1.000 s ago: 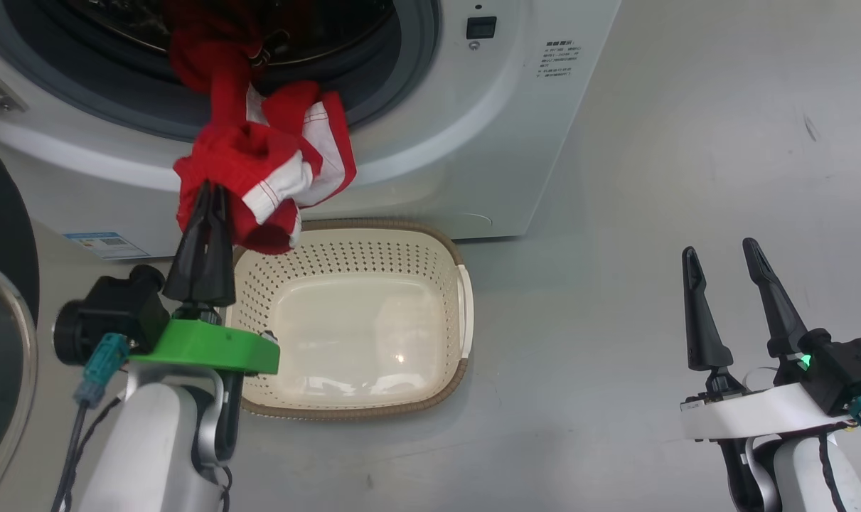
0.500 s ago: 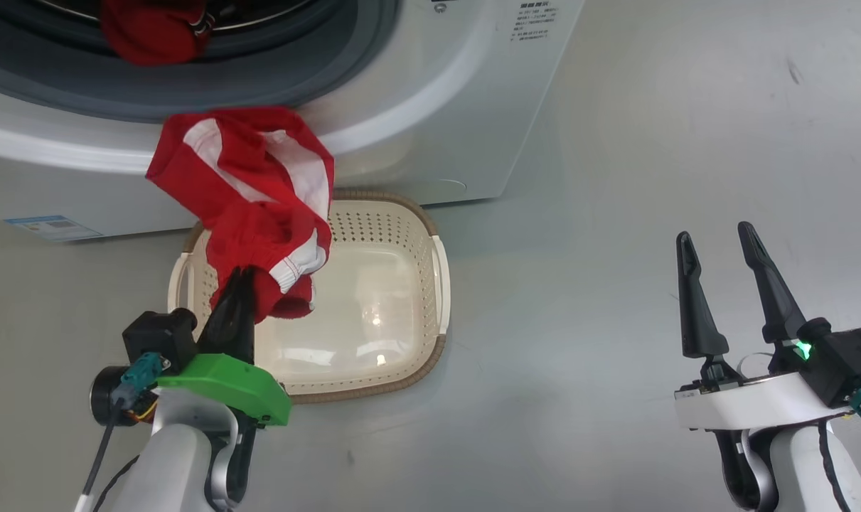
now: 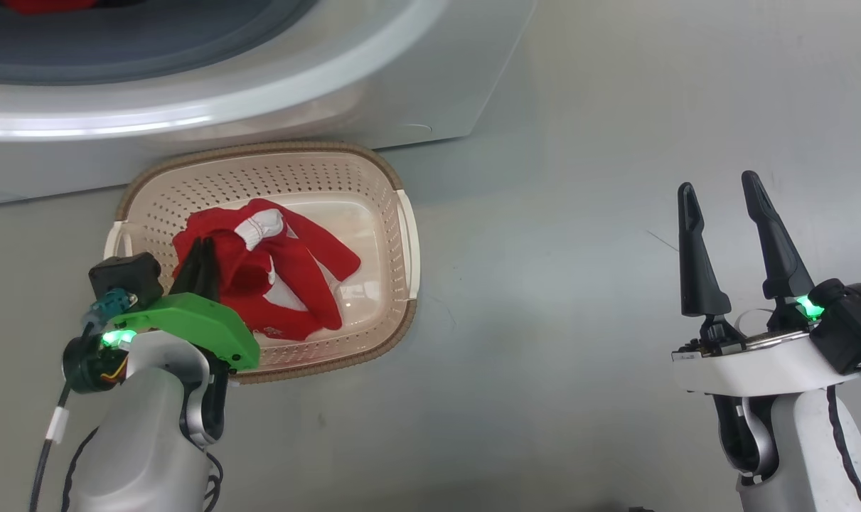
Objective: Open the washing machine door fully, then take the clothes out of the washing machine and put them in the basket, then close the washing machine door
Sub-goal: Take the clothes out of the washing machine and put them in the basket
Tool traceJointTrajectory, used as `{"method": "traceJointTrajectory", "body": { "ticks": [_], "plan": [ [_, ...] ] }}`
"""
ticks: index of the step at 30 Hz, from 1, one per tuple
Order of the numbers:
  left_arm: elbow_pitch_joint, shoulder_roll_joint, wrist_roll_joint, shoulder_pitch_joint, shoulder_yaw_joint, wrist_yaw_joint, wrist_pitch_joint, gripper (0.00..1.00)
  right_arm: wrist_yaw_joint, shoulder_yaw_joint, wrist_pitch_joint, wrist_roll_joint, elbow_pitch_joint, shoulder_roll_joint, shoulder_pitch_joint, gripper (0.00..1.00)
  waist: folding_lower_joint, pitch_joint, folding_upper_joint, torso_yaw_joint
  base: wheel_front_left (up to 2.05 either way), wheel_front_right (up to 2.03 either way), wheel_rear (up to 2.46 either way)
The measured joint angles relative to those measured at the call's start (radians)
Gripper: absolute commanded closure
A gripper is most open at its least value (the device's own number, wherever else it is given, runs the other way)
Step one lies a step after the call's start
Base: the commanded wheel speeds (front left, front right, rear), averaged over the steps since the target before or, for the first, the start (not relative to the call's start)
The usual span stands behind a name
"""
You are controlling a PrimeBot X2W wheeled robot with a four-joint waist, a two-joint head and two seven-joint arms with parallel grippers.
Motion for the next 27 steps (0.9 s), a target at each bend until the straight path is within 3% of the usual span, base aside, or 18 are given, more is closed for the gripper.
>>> {"method": "traceJointTrajectory", "body": {
  "ticks": [8,9,10,11,12,13,14,15,27],
  "plan": [
    [0.146,-0.002,-0.016,-0.088,0.007,0.008,0.020,1.00,0.001,0.005,0.000,0.015,0.009,0.002,-0.044,0.00,0.0000,0.064,0.0000,-0.044,0.00,0.00,0.00],
    [0.166,-0.002,-0.016,-0.094,0.005,0.008,0.020,0.92,0.001,0.004,0.000,0.015,0.009,0.002,-0.046,0.00,0.0000,0.069,0.0000,-0.049,0.00,0.00,0.00],
    [0.185,-0.003,-0.019,-0.099,0.004,0.008,0.028,0.69,0.001,0.004,0.000,0.015,0.012,0.002,-0.047,0.00,0.0000,0.073,0.0000,-0.054,0.00,0.00,0.00],
    [0.204,-0.004,-0.028,-0.104,0.005,0.008,0.029,0.53,0.001,0.004,0.000,0.015,0.015,0.002,-0.048,0.00,0.0000,0.076,0.0000,-0.058,0.00,0.00,0.00],
    [0.220,-0.004,-0.034,-0.107,0.005,0.008,0.029,0.53,0.001,0.004,0.000,0.016,0.018,0.002,-0.049,0.00,0.0000,0.079,0.0000,-0.062,0.00,0.00,0.00],
    [0.238,-0.004,-0.034,-0.111,0.003,0.008,0.032,0.14,0.001,0.004,0.000,0.016,0.020,0.003,-0.050,0.00,0.0000,0.081,0.0000,-0.065,0.00,0.00,0.00],
    [0.253,-0.004,-0.034,-0.115,0.004,0.008,0.037,0.14,0.001,0.004,0.000,0.016,0.023,0.003,-0.052,0.00,0.0000,0.082,0.0000,-0.067,0.00,0.00,0.00],
    [0.269,-0.005,-0.033,-0.119,0.004,0.008,0.035,0.00,0.001,0.004,0.000,0.016,0.027,0.003,-0.055,0.00,0.0000,0.081,0.0000,-0.069,0.00,0.00,0.00],
    [0.355,-0.006,-0.012,-0.147,-0.011,-0.013,-0.072,0.00,0.001,-0.008,0.000,0.015,0.061,0.003,-0.064,0.00,0.0000,0.026,0.0000,-0.061,0.00,0.00,0.00]
  ]
}}
